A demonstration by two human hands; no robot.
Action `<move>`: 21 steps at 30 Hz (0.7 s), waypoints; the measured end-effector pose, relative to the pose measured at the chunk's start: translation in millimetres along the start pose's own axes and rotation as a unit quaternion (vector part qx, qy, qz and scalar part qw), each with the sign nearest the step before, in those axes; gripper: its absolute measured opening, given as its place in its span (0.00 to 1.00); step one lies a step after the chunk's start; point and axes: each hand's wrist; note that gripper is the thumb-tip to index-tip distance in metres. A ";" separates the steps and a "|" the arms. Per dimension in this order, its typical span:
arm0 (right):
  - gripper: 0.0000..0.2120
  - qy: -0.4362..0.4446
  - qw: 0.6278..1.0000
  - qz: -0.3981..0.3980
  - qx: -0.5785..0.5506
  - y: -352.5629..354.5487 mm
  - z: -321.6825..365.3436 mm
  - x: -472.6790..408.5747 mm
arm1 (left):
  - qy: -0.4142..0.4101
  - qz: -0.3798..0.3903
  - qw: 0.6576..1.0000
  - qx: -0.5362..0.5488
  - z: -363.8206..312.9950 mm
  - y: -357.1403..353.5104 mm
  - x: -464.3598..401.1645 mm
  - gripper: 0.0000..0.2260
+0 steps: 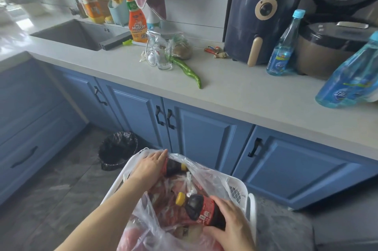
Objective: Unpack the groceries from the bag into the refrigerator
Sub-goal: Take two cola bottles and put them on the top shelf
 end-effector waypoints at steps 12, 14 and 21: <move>0.37 -0.081 0.982 -0.093 -0.145 -6.0 38.5 10.5 | -0.055 -0.138 0.987 0.063 -18.2 38.1 68.9 0.41; 0.38 -0.092 0.975 -0.109 -0.170 -5.6 50.0 12.9 | -0.018 -0.145 0.985 0.090 -28.1 48.7 81.5 0.39; 0.35 -0.106 0.964 -0.124 -0.212 11.7 87.4 19.8 | 0.153 -0.113 0.942 0.277 -58.2 91.2 114.1 0.33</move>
Point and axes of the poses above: each hand's wrist, its own x-axis away from the middle knuckle, its own y-axis out of the back of the hand, z = x × y, and after that the axes turned 7 degrees about -z, right-handed
